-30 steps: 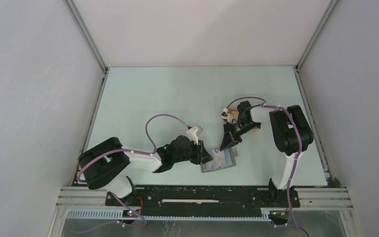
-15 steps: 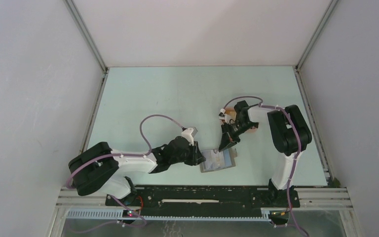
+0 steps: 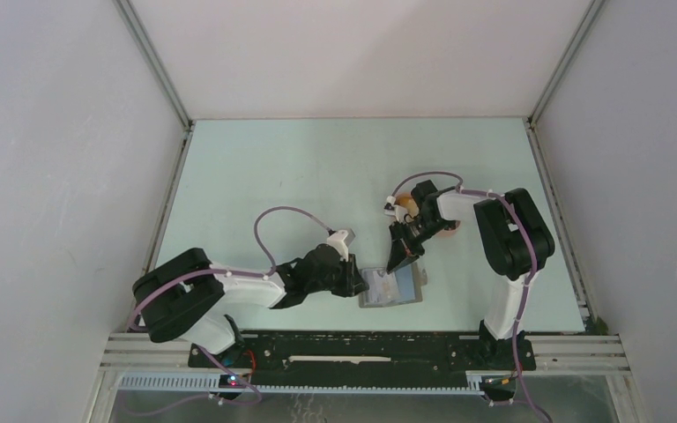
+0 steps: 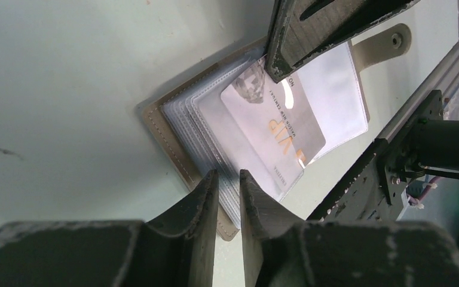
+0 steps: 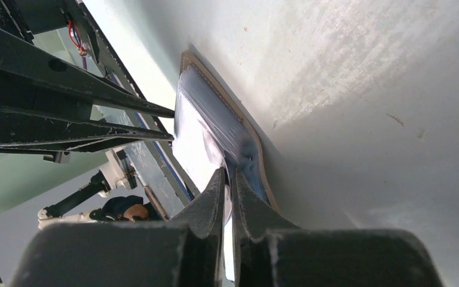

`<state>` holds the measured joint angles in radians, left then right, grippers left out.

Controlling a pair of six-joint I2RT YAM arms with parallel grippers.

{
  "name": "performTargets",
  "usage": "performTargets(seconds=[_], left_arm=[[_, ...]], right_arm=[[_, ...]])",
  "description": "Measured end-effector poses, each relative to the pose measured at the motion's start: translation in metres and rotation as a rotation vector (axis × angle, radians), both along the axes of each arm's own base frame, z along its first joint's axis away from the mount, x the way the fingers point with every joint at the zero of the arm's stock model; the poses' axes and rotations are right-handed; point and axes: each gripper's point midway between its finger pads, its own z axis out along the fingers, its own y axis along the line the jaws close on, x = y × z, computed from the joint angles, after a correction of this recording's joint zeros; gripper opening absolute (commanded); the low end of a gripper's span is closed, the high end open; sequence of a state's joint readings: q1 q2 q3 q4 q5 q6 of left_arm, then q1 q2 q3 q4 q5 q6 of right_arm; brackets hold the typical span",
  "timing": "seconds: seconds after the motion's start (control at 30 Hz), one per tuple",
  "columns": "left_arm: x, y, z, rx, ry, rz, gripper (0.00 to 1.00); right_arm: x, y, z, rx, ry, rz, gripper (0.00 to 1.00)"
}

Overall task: Put the credit cards into the card holder
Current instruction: Insert the credit card into the card holder.

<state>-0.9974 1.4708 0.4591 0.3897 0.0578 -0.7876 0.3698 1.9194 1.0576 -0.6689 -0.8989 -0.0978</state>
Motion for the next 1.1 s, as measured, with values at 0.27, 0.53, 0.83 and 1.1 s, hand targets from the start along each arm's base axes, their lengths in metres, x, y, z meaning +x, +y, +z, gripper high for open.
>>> performTargets(seconds=[0.27,0.53,0.83,1.1], left_arm=[[-0.001,-0.003,-0.002,-0.010,0.017,0.002,0.24],[-0.002,-0.005,-0.004,-0.016,0.026,0.000,0.24],[-0.003,-0.005,-0.004,-0.020,0.030,-0.007,0.23],[-0.004,-0.007,-0.004,-0.025,0.034,-0.013,0.22]], right_arm=[[0.002,-0.006,-0.002,-0.037,-0.030,0.008,0.40],[0.007,-0.014,0.012,-0.074,-0.152,0.041,0.45],[0.002,-0.018,0.020,-0.145,-0.284,0.123,0.43],[-0.013,-0.016,0.021,-0.161,-0.308,0.191,0.43]])
